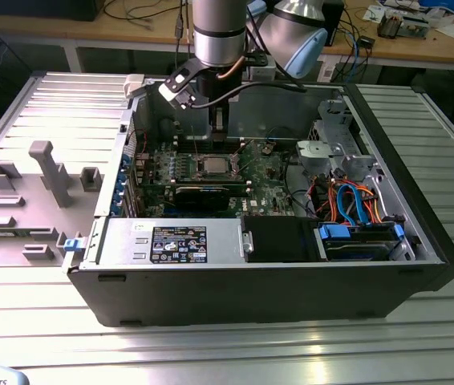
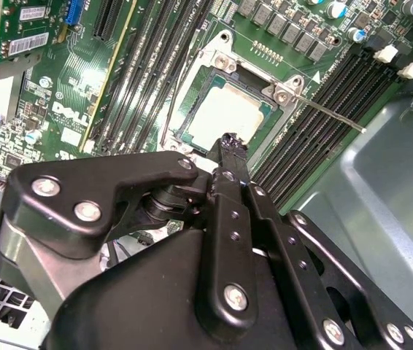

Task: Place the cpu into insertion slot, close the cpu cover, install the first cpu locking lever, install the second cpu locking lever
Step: 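Close the cpu cover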

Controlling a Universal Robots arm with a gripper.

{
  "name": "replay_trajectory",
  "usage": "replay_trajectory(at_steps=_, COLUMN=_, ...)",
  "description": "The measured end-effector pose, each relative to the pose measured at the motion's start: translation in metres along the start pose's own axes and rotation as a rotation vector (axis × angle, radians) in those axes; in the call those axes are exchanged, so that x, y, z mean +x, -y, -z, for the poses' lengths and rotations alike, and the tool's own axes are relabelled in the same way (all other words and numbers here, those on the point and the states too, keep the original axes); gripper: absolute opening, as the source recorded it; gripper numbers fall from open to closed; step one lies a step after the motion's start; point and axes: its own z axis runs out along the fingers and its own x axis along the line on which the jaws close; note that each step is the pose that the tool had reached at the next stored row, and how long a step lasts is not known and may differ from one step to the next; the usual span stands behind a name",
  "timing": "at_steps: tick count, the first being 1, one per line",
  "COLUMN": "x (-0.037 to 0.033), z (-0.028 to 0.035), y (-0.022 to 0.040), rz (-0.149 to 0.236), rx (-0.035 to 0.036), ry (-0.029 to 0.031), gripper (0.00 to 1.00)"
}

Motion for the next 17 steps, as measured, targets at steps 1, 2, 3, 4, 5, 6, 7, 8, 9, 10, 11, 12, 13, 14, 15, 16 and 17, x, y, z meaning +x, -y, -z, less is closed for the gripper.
replay_trajectory(at_steps=1, x=0.0, z=0.0, y=-0.0002, rz=0.0, rx=0.0, ry=0.0, gripper=0.11)
replay_trajectory(at_steps=2, x=0.0, z=0.0, y=-0.0003, rz=0.0, rx=0.0, ry=0.0, gripper=0.11)
replay_trajectory(at_steps=3, x=0.0, z=0.0, y=-0.0003, rz=0.0, rx=0.0, ry=0.0, gripper=0.11)
replay_trajectory(at_steps=4, x=0.0, z=0.0, y=-0.0004, rz=0.0, rx=0.0, ry=0.0, gripper=0.11)
replay_trajectory(at_steps=5, x=0.0, z=0.0, y=-0.0004, rz=0.0, rx=0.0, ry=0.0, gripper=0.11)
replay_trajectory(at_steps=6, x=0.0001, z=0.0, y=-0.0005, rz=0.0, rx=-0.0001, ry=-0.0001, gripper=0.11)
replay_trajectory(at_steps=7, x=0.0001, z=0.0002, y=-0.0005, rz=0.0, rx=-0.0001, ry=-0.0001, gripper=0.11)
replay_trajectory(at_steps=8, x=0.0, z=0.0009, y=-0.0005, rz=0.0, rx=0.0, ry=0.0002, gripper=0.11)
replay_trajectory(at_steps=9, x=0.0, z=0.0011, y=-0.0005, rz=0.0, rx=0.0, ry=0.0, gripper=0.11)
replay_trajectory(at_steps=10, x=0.0, z=0.0015, y=-0.0005, rz=0.0, rx=-0.0001, ry=0.0, gripper=0.11)
replay_trajectory(at_steps=11, x=0.0, z=0.0017, y=-0.0005, rz=0.0, rx=-0.0001, ry=-0.0002, gripper=0.11)
replay_trajectory(at_steps=12, x=0.0, z=0.0024, y=-0.0005, rz=0.0, rx=0.0, ry=0.0001, gripper=0.11)
replay_trajectory(at_steps=13, x=0.0, z=0.0029, y=-0.0006, rz=0.0, rx=0.0, ry=0.0001, gripper=0.11)
replay_trajectory(at_steps=14, x=0.0, z=0.0034, y=-0.0006, rz=0.0, rx=0.0, ry=0.0, gripper=0.11)
replay_trajectory(at_steps=15, x=0.0, z=0.0042, y=-0.0006, rz=0.0, rx=-0.0001, ry=0.0, gripper=0.11)
replay_trajectory(at_steps=16, x=-0.0001, z=0.005, y=-0.0007, rz=0.0, rx=0.0, ry=0.0, gripper=0.11)
replay_trajectory(at_steps=17, x=-0.0001, z=0.0057, y=-0.0007, rz=0.0, rx=0.0, ry=0.0, gripper=0.11)
